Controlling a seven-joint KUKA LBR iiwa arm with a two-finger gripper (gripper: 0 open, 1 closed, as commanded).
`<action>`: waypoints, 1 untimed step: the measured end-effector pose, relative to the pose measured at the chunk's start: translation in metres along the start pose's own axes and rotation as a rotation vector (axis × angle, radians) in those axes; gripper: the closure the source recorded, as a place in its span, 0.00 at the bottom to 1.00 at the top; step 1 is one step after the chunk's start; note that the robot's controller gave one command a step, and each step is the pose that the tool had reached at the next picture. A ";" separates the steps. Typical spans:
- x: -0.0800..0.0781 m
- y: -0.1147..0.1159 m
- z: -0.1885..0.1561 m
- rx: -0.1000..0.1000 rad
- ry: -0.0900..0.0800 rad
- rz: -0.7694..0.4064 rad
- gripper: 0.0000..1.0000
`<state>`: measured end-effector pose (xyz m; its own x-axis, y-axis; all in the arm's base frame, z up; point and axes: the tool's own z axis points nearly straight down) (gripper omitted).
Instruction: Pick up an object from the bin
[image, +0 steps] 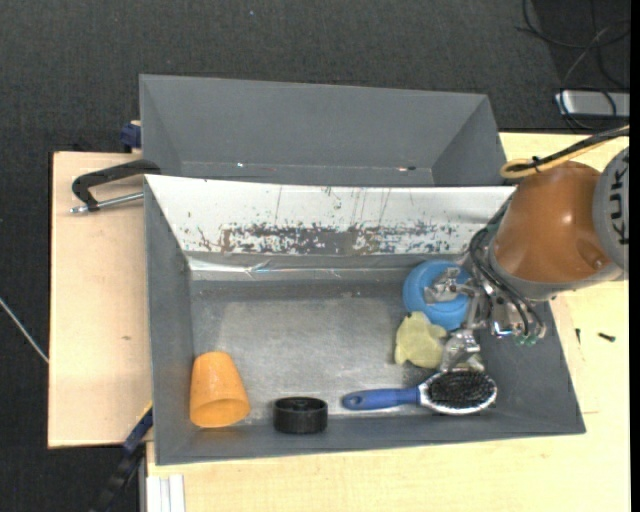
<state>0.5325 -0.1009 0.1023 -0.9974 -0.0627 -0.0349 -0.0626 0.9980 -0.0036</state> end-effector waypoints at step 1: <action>-0.001 0.000 0.002 0.001 -0.003 -0.035 0.00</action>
Offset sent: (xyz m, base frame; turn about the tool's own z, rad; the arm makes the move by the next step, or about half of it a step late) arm -0.0050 0.0164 -0.0323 -0.0849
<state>0.5336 -0.1006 0.1004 -0.9945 -0.0975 -0.0373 -0.0973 0.9952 -0.0060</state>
